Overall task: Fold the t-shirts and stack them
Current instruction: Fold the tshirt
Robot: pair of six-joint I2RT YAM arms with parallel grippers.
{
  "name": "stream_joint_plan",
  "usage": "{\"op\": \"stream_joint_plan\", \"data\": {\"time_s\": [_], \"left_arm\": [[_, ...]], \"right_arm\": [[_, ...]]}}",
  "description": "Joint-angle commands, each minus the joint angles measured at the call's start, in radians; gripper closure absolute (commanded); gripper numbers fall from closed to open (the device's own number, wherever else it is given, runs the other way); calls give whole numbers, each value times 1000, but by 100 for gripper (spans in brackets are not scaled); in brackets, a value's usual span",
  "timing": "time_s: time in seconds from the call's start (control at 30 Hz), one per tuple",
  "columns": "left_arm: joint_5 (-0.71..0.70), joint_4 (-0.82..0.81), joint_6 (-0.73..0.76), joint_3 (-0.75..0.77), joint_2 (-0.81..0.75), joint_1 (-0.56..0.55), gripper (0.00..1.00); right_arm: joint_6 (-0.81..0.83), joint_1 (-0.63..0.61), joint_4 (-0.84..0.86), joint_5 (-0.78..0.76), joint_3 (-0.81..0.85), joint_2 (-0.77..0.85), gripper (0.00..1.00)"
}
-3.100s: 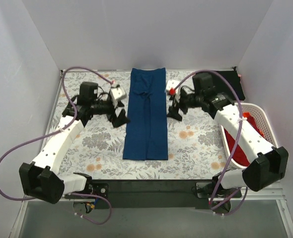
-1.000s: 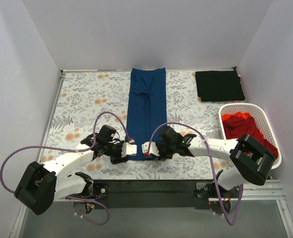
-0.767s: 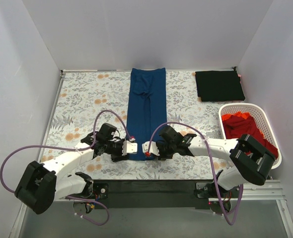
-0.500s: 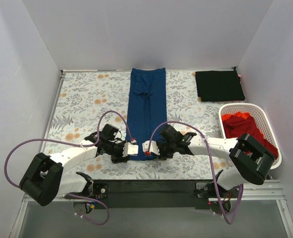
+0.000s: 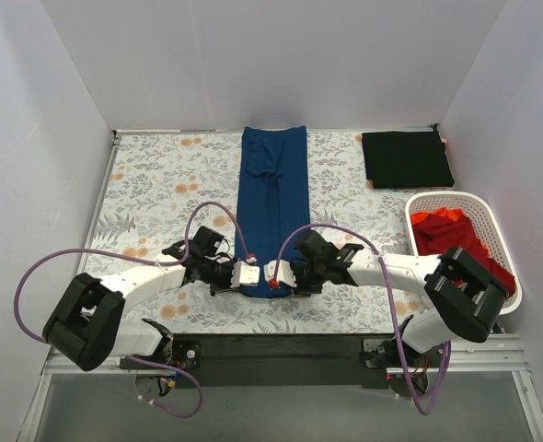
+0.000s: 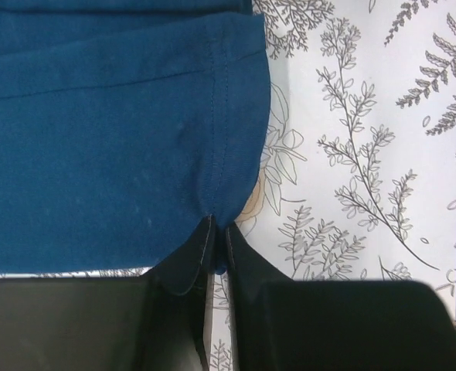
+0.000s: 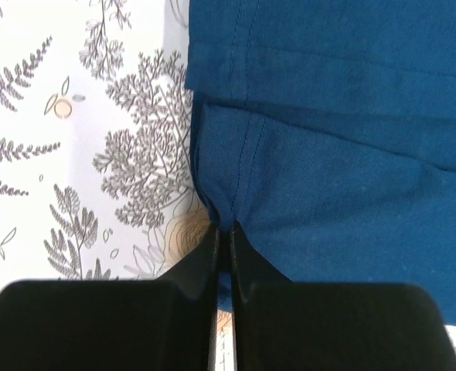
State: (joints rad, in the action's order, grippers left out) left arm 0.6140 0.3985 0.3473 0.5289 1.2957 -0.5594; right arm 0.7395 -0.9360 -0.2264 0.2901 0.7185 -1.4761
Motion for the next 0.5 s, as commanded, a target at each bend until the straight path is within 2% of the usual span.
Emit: {"op": "stream_joint_plan", "data": {"time_s": [0.0, 0.23, 0.3, 0.47], "left_arm": [[-10, 115, -8, 19, -16, -10, 100], [85, 296, -16, 80, -122, -43, 100], [99, 333, -91, 114, -127, -45, 100], [109, 356, -114, 180, -98, 27, 100]], "right_arm": [[9, 5, -165, -28, 5, 31, 99], [-52, -40, -228, 36, 10, 140, 99], [-51, -40, -257, 43, 19, 154, 99], [20, 32, -298, 50, 90, 174, 99]]}}
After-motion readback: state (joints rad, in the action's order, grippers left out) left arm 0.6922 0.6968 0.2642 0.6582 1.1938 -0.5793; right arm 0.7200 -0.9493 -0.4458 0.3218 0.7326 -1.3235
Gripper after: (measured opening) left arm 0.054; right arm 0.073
